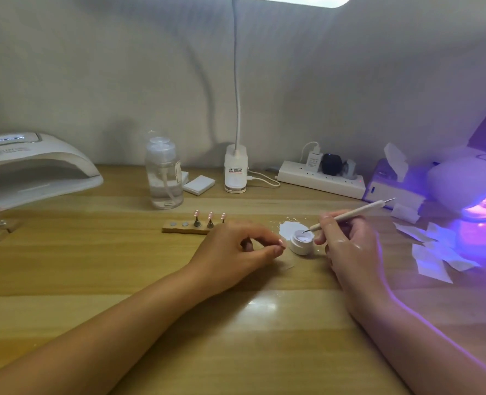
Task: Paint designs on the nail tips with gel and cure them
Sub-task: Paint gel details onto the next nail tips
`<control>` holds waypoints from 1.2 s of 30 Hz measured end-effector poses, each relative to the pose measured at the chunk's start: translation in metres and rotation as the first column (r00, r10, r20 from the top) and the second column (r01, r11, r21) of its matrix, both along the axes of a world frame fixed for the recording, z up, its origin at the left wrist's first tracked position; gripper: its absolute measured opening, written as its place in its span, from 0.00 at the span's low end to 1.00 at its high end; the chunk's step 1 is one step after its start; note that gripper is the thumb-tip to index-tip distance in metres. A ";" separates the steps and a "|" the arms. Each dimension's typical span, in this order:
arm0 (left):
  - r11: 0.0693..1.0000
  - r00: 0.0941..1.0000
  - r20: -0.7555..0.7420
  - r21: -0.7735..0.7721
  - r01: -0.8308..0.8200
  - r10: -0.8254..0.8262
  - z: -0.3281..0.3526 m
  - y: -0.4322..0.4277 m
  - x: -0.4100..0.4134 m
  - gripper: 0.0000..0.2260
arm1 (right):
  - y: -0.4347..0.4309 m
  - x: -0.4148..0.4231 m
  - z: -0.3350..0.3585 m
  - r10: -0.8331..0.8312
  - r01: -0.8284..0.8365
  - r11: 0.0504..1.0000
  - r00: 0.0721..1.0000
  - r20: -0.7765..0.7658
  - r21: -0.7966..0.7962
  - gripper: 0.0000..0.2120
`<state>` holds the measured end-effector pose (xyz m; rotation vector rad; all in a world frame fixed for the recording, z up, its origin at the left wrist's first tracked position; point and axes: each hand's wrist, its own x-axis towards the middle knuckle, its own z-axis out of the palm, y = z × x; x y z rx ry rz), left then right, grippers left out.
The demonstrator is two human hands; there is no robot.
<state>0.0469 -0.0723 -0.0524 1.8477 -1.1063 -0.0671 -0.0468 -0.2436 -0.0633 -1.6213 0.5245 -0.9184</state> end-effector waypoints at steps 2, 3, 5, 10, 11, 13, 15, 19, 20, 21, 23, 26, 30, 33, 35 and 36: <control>1.000 0.999 -0.033 -0.003 0.014 -0.014 -0.003 0.000 0.001 0.07 | 0.000 0.001 -0.001 -0.023 0.022 0.999 0.999 -0.026 -0.023 0.07; 1.000 0.999 -0.043 -0.005 0.021 -0.022 -0.003 0.000 0.001 0.07 | 0.000 0.002 -0.002 -0.030 0.029 0.999 0.999 -0.040 -0.039 0.07; 0.999 0.996 -0.079 -0.012 0.033 -0.034 -0.003 -0.001 0.001 0.07 | 0.000 0.002 -0.003 -0.031 0.028 0.998 0.998 -0.056 -0.061 0.07; 0.999 0.992 -0.120 -0.007 0.044 -0.045 -0.002 -0.001 0.001 0.08 | 0.001 0.002 -0.003 -0.024 0.017 0.995 0.998 -0.063 -0.097 0.04; 0.999 0.992 -0.115 -0.001 0.046 -0.046 -0.001 -0.001 0.000 0.09 | 0.001 0.002 -0.004 -0.021 0.015 0.995 0.998 -0.065 -0.103 0.04; 0.999 0.993 -0.111 0.002 0.050 -0.050 -0.001 0.000 0.000 0.09 | 0.002 0.003 -0.004 -0.018 0.011 0.994 0.998 -0.062 -0.105 0.05; 0.998 0.994 -0.094 0.010 0.058 -0.057 -0.001 0.000 0.000 0.08 | 0.002 0.003 -0.004 -0.016 0.010 0.994 0.998 -0.060 -0.111 0.05; 0.999 0.997 -0.057 0.021 0.045 -0.044 -0.001 0.000 -0.001 0.07 | 0.002 0.003 -0.004 -0.018 0.009 0.991 0.997 -0.069 -0.133 0.05; 0.999 0.998 -0.048 0.021 0.041 -0.040 -0.002 0.001 -0.002 0.07 | 0.002 0.003 -0.004 -0.022 0.012 0.990 0.997 -0.071 -0.137 0.05; 0.999 0.999 -0.038 0.021 0.037 -0.036 -0.002 0.001 -0.002 0.08 | 0.002 0.003 -0.004 -0.027 0.016 0.990 0.997 -0.071 -0.140 0.05; 1.000 0.999 -0.022 0.015 0.026 -0.025 -0.002 0.000 -0.002 0.10 | 0.001 0.002 -0.003 -0.042 0.036 0.991 0.998 -0.052 -0.128 0.05; 0.999 0.999 0.029 0.035 -0.021 0.020 -0.004 0.001 -0.001 0.10 | 0.001 0.002 -0.002 -0.055 0.052 0.995 0.998 -0.033 -0.087 0.05; 0.994 0.995 0.074 0.083 -0.067 0.061 -0.003 0.002 -0.001 0.08 | 0.004 0.002 0.000 -0.041 0.034 0.991 0.998 -0.052 -0.133 0.05; 0.994 0.995 0.084 0.090 -0.064 0.056 -0.003 0.002 -0.001 0.07 | 0.009 -0.004 0.007 -0.029 0.035 0.993 0.998 0.058 -0.110 0.05; 0.993 0.995 0.089 0.097 -0.063 0.054 -0.003 0.002 0.000 0.06 | 0.016 -0.010 0.014 0.008 0.009 0.993 0.990 0.142 -0.115 0.10; 0.993 0.995 0.086 0.100 -0.062 0.054 -0.003 0.002 0.000 0.07 | 0.021 -0.012 0.017 0.037 -0.017 0.993 0.986 0.165 -0.121 0.12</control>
